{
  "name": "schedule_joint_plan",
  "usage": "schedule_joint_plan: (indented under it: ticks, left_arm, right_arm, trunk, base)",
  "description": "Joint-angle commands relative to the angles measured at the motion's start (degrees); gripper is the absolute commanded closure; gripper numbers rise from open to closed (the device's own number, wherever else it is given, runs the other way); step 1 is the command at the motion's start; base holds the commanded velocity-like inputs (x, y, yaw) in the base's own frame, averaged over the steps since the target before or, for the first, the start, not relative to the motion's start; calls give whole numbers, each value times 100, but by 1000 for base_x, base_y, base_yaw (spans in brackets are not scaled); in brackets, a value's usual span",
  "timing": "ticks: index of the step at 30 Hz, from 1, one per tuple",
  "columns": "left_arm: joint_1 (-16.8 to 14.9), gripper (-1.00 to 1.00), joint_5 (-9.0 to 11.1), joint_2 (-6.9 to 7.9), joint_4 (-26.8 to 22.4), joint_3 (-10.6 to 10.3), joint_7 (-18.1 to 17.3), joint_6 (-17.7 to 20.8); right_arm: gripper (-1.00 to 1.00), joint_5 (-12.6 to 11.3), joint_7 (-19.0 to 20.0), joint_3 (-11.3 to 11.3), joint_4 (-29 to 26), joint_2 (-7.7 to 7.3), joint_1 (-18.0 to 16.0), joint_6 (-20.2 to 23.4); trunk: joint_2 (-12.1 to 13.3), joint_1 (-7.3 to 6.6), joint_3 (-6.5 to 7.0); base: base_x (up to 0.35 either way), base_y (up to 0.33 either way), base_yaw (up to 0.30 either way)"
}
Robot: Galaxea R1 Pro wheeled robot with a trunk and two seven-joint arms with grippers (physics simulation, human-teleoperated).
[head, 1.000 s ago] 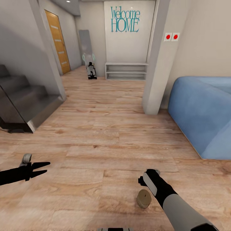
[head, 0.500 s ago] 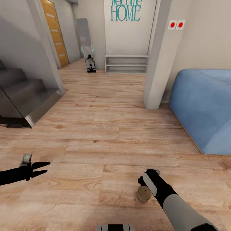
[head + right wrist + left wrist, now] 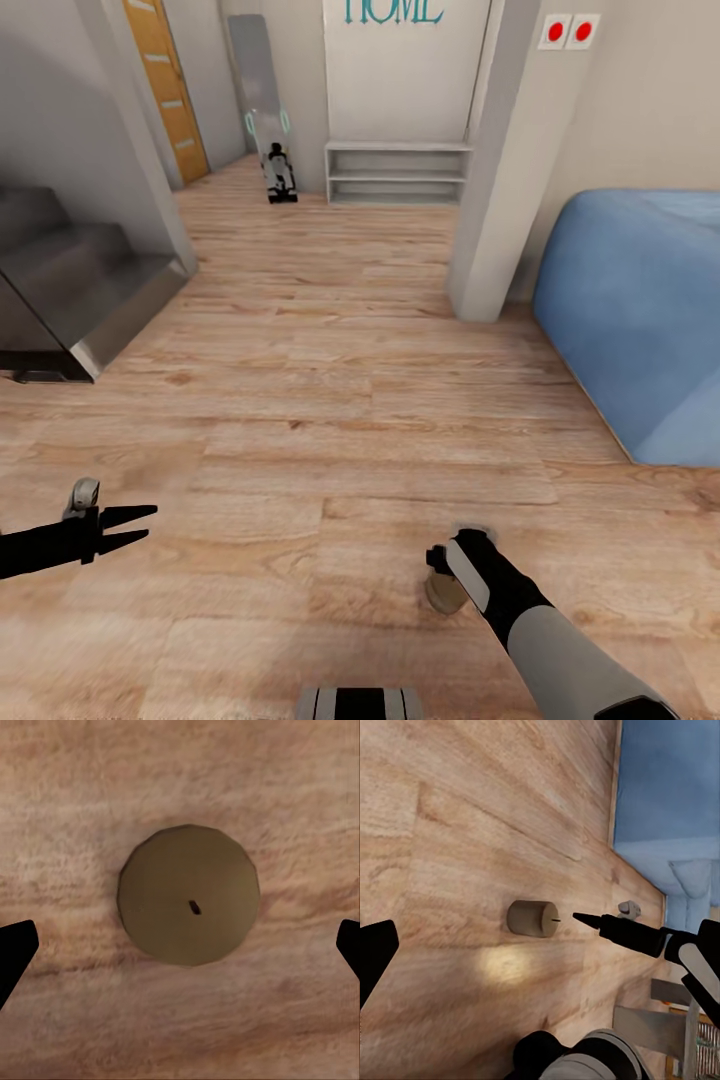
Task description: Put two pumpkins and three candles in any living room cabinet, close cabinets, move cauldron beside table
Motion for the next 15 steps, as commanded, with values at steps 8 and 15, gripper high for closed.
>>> schedule_joint_plan:
  ticks: [8, 15]
  left_arm:
    - [-1, -100, 9, -21, 0, -7, -8, 30]
    - [-1, -100, 9, -30, 0, -7, -7, 21]
  right_arm:
    - [-100, -33, 525, 46, 9, -8, -2, -168]
    - [-100, -26, 535, 49, 24, -27, -3, -179]
  trunk:
    - [-13, 19, -182]
    - [-18, 29, -271]
  base:
    - [0, 0, 0]
    - [0, 0, 0]
